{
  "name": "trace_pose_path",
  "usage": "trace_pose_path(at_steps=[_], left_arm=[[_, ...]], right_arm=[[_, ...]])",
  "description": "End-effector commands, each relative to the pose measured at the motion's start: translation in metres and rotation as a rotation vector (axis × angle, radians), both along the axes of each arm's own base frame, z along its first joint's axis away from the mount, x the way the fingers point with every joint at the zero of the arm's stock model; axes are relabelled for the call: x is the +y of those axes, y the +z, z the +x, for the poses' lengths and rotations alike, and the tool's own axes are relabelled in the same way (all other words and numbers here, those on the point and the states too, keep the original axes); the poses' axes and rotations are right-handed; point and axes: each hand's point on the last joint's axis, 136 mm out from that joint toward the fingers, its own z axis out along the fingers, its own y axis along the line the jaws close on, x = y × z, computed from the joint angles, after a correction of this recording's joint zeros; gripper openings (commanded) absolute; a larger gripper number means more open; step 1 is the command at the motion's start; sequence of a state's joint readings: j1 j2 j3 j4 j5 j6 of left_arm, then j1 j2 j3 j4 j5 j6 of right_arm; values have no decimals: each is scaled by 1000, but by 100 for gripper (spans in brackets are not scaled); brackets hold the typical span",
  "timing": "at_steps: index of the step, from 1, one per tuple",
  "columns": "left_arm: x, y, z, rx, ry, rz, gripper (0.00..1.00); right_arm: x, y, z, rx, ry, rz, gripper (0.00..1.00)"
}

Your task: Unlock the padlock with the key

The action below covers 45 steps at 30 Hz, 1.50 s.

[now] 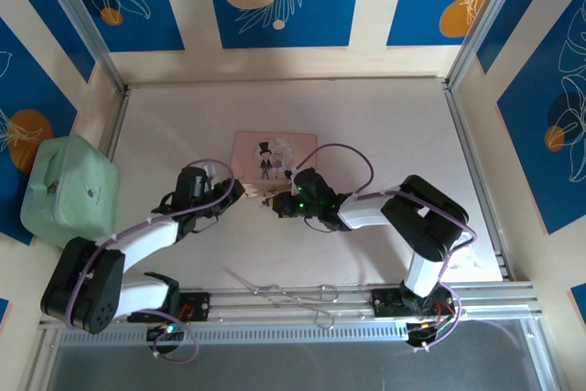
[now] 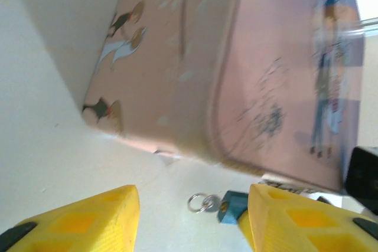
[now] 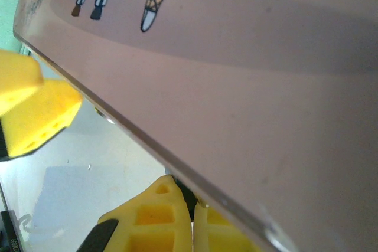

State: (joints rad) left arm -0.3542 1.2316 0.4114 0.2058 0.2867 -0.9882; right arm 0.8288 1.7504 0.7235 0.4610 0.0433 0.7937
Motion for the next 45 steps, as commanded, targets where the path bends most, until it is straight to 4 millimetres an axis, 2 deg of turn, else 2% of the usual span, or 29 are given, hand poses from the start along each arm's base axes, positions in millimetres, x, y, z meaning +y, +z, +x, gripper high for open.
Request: trace_pose_path(at_steps=[1,13,15,18,21,24,27,34,45], left_arm=[[0,-15,-17,67,-23,14,51],[2,-13,-19,55,-28,28,52],[2,-5,-13,35,-44,59,58],[5,14,3,-5,-52,132,76],[9,25,18,-30,-48,197,81],[5,23,25,-30,-56,193,81],[1,13,29,-9,-64,182,78],[5,-5,22,34,-51,181,73],[4,-13,14,49,-46,147,67]], right_arm=[[-18,-26,-13,115,-31,-57,0],[-22,-28,-12,128,-41,-42,0],[-21,-28,-12,130,-40,-42,0],[-21,-28,-12,130,-41,-40,0],[-22,-28,-12,129,-43,-40,0],[-24,-27,-12,125,-49,-36,0],[-25,-26,-12,123,-54,-30,0],[-28,-28,-11,130,-63,-23,0],[-35,-26,-12,140,-89,-15,0]])
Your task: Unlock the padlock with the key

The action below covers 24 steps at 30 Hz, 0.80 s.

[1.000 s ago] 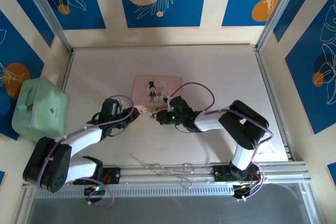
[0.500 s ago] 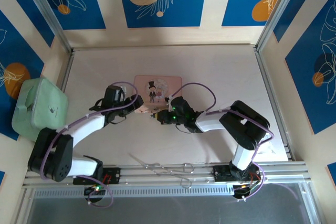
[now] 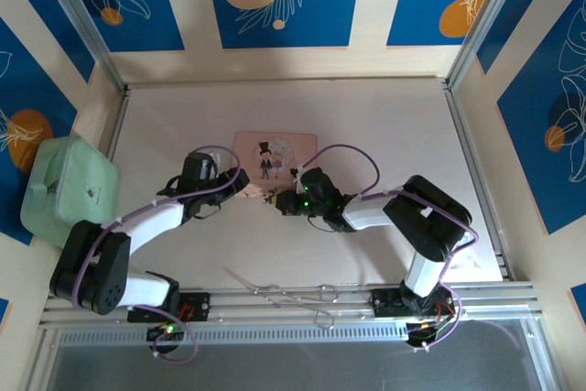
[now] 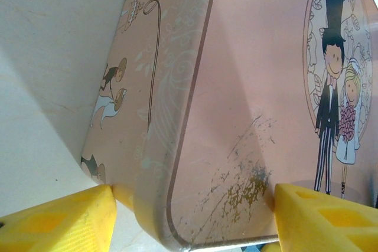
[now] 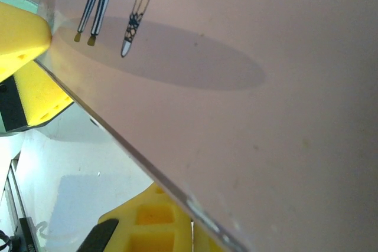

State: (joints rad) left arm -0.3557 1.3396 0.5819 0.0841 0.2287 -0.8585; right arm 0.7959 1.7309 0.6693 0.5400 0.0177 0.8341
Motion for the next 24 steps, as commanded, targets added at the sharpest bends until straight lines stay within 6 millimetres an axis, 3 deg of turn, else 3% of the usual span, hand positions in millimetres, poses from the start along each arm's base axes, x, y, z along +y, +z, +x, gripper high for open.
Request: trace_pose_path(at_steps=[1,4,9,14,24], left_arm=[[5,-22,-16,75,2,11,67],[3,-23,-19,81,4,-13,65],[1,-19,-21,75,9,-39,66],[-4,-3,-14,46,6,-70,67],[-9,18,-13,16,-18,-89,67]], right_arm=[[-26,-29,-16,133,-54,-72,0],[-31,-24,-18,136,-53,-84,0],[-40,2,-34,125,46,-169,0],[-51,34,-60,185,133,-186,0],[-83,82,-111,364,119,-212,0]])
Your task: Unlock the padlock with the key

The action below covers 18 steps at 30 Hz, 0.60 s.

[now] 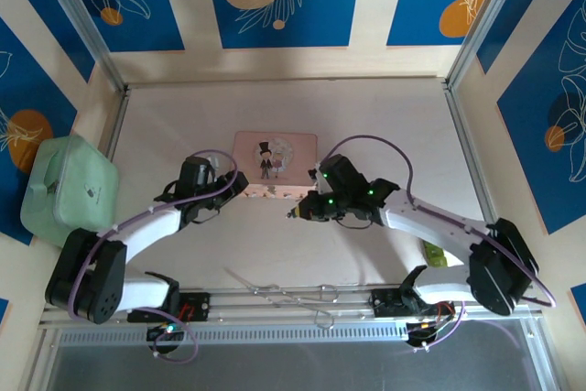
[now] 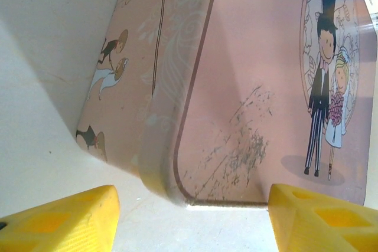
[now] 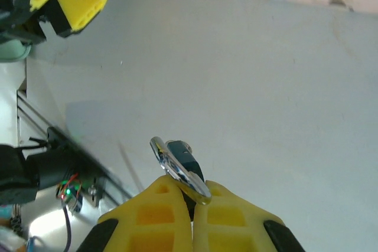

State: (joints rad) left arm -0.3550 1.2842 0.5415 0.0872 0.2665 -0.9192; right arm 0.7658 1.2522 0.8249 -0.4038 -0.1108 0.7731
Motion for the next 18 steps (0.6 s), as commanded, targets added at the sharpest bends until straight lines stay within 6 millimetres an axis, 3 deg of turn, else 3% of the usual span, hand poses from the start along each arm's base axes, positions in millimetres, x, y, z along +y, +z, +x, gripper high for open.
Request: trace_pose_path(at_steps=[1,6,10,13,18], left_arm=[[-8,16,-1,-7,-33,-33,67],[-13,22,-4,-19,-44,-51,67],[-17,25,-3,-31,-77,-34,67],[-3,37,-1,-75,-76,83,69],[30,60,4,-159,-27,286,89]], right_arm=[[-22,7,-36,124,5,-43,0],[-40,17,-53,131,-21,-31,0],[-48,10,-62,158,-32,-51,0],[-49,4,-68,173,-24,-72,0],[-45,0,-71,165,-10,-74,0]])
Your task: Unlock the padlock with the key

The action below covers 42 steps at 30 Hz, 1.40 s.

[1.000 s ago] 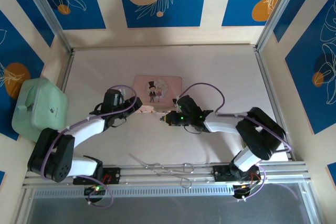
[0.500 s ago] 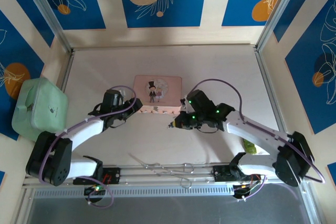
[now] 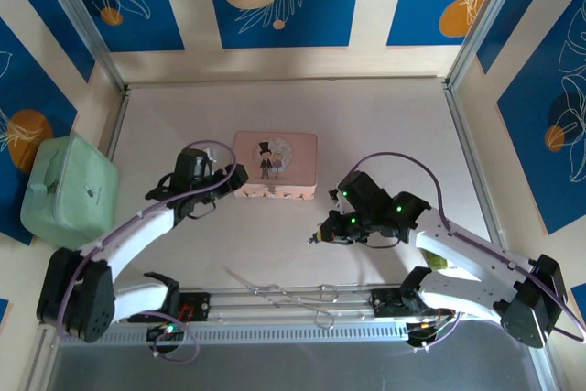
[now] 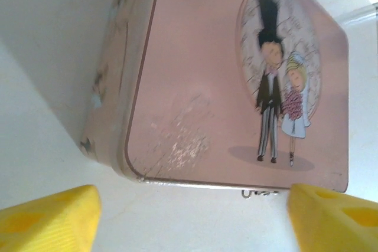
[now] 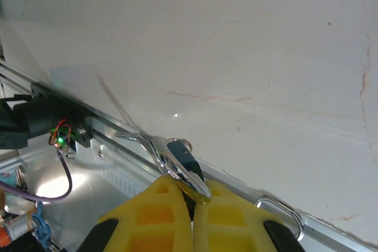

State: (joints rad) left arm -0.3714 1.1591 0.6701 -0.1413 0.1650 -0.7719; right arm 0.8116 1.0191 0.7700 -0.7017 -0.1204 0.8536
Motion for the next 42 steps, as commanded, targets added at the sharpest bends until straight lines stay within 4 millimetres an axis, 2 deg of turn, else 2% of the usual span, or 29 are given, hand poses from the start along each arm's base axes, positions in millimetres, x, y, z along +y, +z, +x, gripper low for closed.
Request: trace_pose_path(at_steps=[1,3,7,12,15,22,30,36,42], left_arm=[[21,11,4,-52,14,158,93],[20,5,10,-37,7,166,94],[4,-6,24,-8,-25,109,93],[-11,-13,37,1,-49,55,88],[-21,-19,40,18,-68,5,86],[-28,-24,33,38,-71,-43,82],[-37,-25,23,53,-88,-85,80],[-39,-24,18,56,-95,-99,79],[-33,-19,11,49,-76,-102,79]], right_arm=[[1,-4,-6,25,1,-1,0],[4,-7,-6,25,8,-6,0],[14,-14,-12,44,40,-35,0],[27,-26,-19,114,89,-60,0],[40,-24,-19,162,171,-20,0],[49,-17,-1,223,282,26,0],[51,-26,18,281,296,96,0],[57,-41,21,321,302,100,0],[59,-64,28,347,304,59,0]])
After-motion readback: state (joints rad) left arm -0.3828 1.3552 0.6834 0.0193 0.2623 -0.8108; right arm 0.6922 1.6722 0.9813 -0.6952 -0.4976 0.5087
